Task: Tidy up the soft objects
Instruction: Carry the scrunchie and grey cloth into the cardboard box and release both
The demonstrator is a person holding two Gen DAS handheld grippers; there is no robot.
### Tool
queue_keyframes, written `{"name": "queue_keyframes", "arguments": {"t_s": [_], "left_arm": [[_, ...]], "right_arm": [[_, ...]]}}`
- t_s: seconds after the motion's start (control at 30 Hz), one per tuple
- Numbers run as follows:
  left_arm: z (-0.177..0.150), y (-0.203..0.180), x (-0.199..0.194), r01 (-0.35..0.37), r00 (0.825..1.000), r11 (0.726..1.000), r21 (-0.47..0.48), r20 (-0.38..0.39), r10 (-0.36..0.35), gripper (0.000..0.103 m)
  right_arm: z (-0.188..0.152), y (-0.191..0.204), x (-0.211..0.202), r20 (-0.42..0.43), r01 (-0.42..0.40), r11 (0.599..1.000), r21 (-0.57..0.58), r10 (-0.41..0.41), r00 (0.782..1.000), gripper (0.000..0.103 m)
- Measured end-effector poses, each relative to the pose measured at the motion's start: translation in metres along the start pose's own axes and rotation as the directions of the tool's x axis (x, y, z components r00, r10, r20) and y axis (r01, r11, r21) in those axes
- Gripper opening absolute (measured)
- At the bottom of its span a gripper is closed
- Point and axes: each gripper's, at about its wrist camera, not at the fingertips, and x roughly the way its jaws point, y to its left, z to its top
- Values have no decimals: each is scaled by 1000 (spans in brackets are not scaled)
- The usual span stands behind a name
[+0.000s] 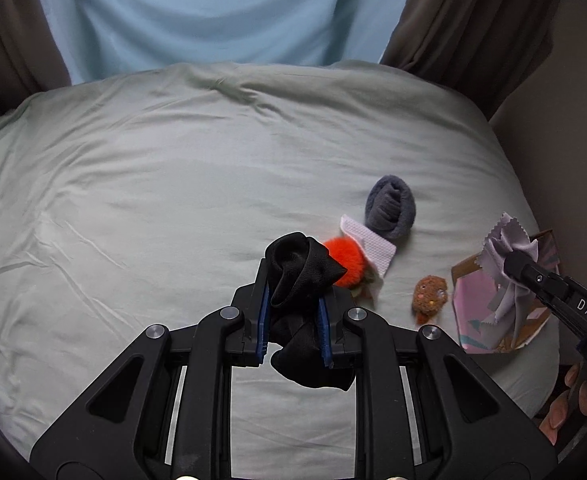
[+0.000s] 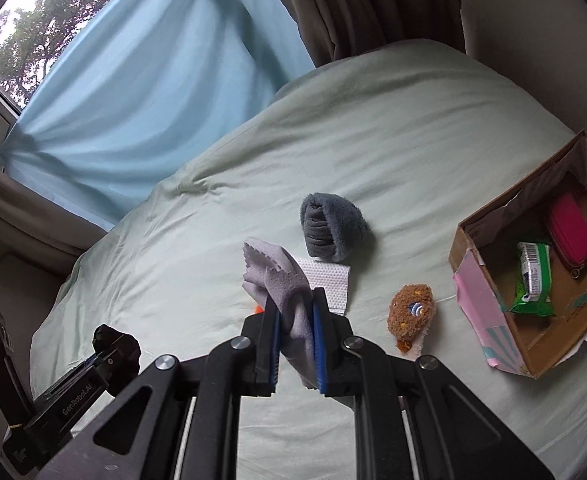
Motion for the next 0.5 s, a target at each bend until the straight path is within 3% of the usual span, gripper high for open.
{"name": "queue_keyframes", "arguments": {"t_s": [0.5], "left_arm": [[4, -120, -100, 57, 992, 997, 45, 108, -62, 17]], "right_arm": [[38, -39, -135, 132, 10, 996, -84, 1, 991, 13]]}}
